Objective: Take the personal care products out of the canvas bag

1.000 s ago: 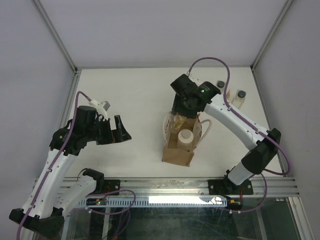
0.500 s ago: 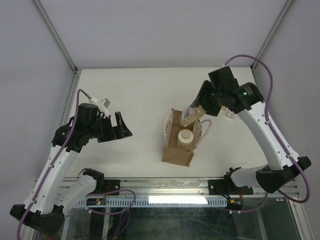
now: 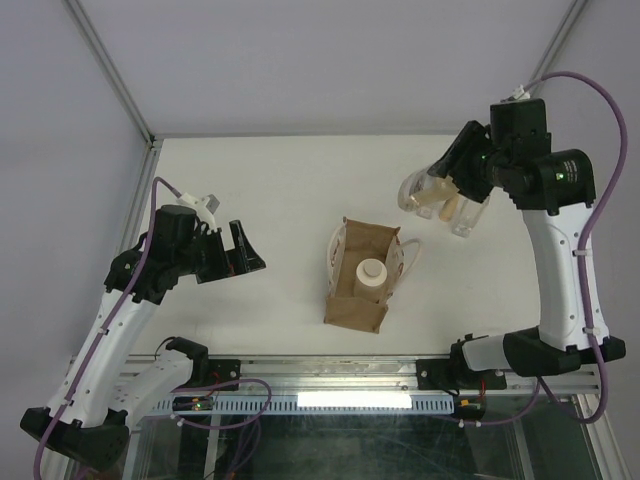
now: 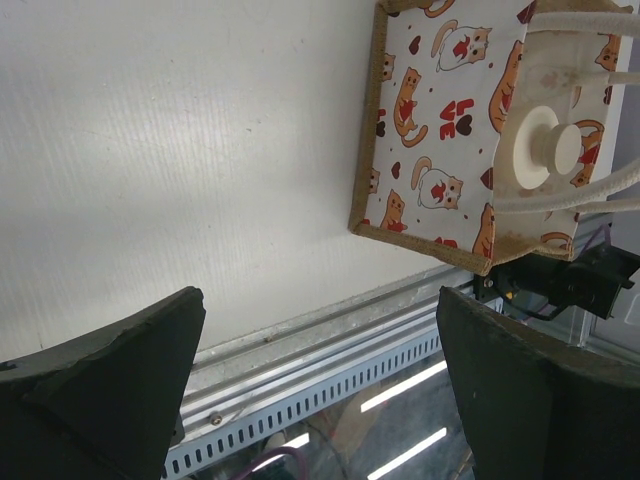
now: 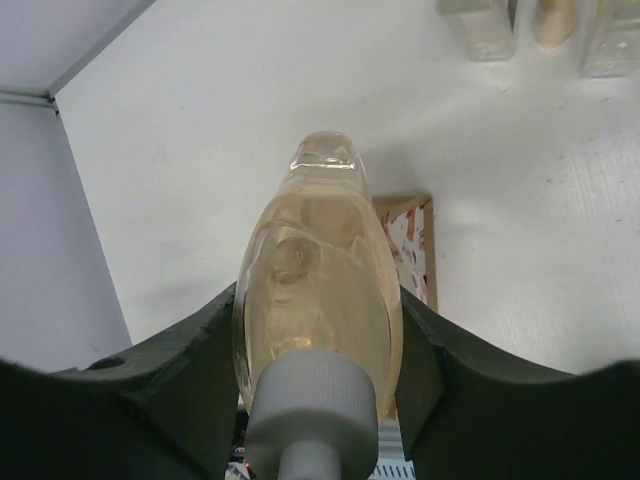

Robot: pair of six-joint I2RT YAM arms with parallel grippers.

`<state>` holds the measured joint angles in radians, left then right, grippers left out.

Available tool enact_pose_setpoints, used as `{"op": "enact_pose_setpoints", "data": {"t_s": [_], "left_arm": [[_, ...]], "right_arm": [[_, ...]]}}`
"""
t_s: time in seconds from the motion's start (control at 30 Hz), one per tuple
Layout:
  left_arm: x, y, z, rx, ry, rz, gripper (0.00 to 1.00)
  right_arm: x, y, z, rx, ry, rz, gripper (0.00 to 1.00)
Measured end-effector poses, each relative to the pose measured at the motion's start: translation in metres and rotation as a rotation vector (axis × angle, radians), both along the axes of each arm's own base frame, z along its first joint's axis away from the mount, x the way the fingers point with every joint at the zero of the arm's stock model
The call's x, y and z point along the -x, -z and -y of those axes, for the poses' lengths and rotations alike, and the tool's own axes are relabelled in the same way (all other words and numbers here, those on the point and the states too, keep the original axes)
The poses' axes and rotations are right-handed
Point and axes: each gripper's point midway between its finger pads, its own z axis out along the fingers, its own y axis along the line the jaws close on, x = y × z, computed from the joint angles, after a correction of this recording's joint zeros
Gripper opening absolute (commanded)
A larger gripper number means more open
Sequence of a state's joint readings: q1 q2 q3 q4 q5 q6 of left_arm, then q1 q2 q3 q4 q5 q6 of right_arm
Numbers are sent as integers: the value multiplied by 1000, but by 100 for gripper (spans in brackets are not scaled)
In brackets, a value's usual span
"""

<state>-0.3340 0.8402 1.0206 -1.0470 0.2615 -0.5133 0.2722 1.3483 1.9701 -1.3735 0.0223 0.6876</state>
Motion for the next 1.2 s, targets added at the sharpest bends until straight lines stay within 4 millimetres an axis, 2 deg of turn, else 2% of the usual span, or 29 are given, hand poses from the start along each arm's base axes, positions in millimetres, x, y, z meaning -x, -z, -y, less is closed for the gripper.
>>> {"op": "enact_pose_setpoints", "data": {"t_s": [0.1, 0.23, 0.6, 0.93, 1.2], "left_arm": [[0, 0, 0, 0, 0, 0, 99], [1, -1, 0, 3, 0, 6, 99], [1, -1, -1, -3, 8, 12, 99], [-4, 9, 0, -34, 28, -20, 99], [-5, 11, 0, -40, 30, -29, 99]], "right_arm": [[-11, 0, 13, 43, 26, 10, 0], [-23, 19, 28, 127, 35, -25, 0], [-45, 119, 62, 347, 15, -171, 0], [-68, 186, 62, 372, -16, -203, 0], [-87, 214, 60, 405, -59, -226, 0]]}}
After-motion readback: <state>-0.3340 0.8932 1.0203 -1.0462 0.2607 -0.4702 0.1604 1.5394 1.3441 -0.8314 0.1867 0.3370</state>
